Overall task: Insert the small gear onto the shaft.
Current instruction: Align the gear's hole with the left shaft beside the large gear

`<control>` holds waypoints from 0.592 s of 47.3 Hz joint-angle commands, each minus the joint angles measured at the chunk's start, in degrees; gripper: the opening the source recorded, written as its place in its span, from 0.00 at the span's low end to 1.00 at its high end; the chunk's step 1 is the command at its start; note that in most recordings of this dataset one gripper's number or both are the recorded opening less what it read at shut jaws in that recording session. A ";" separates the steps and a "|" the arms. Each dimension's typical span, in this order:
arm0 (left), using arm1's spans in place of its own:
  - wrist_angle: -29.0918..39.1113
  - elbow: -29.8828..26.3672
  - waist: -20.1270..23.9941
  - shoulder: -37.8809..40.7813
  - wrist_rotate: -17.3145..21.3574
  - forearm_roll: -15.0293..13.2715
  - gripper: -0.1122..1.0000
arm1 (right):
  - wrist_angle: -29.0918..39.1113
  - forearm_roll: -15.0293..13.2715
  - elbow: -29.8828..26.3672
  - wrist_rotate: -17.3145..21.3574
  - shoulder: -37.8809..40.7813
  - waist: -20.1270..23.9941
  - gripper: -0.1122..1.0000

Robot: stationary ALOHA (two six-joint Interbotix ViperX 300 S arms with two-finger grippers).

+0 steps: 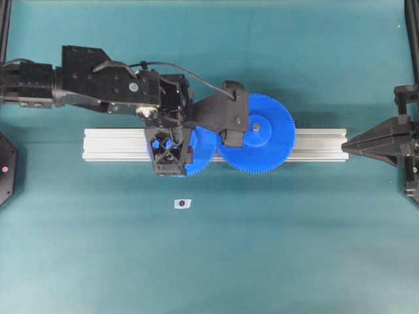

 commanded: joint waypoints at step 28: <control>-0.35 -0.44 2.55 -0.88 1.85 0.26 0.72 | -0.26 0.09 -0.62 0.53 0.09 -0.09 0.10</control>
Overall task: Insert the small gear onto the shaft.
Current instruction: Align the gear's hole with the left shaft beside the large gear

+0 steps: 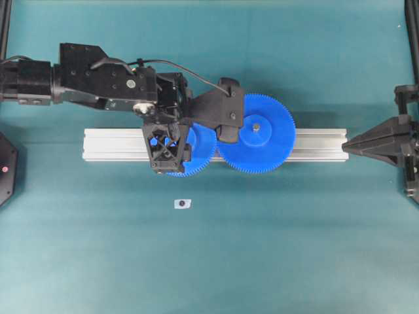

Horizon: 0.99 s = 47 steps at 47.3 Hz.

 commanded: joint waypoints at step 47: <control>2.99 -4.66 1.32 0.97 0.44 0.35 0.72 | -0.26 0.09 -0.62 0.53 0.26 -0.09 0.10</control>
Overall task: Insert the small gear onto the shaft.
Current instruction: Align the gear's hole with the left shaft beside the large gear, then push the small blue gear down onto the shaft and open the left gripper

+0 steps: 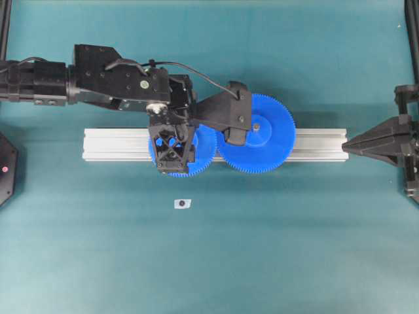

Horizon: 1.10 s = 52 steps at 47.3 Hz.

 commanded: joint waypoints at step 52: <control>2.55 -4.22 0.53 -2.11 0.00 0.35 0.84 | -0.18 0.09 -0.62 0.53 0.18 -0.09 0.10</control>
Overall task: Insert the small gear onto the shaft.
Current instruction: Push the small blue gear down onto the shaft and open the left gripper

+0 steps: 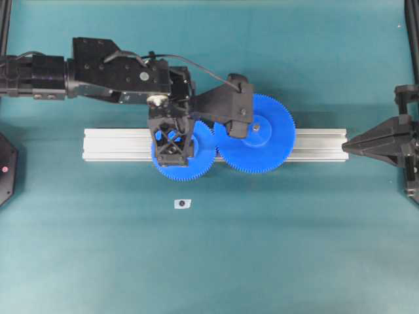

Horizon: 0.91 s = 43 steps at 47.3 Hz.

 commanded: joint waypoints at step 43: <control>1.41 -2.20 -1.41 -1.85 -0.88 0.09 0.84 | -0.18 0.09 -0.53 0.62 0.35 -0.09 0.10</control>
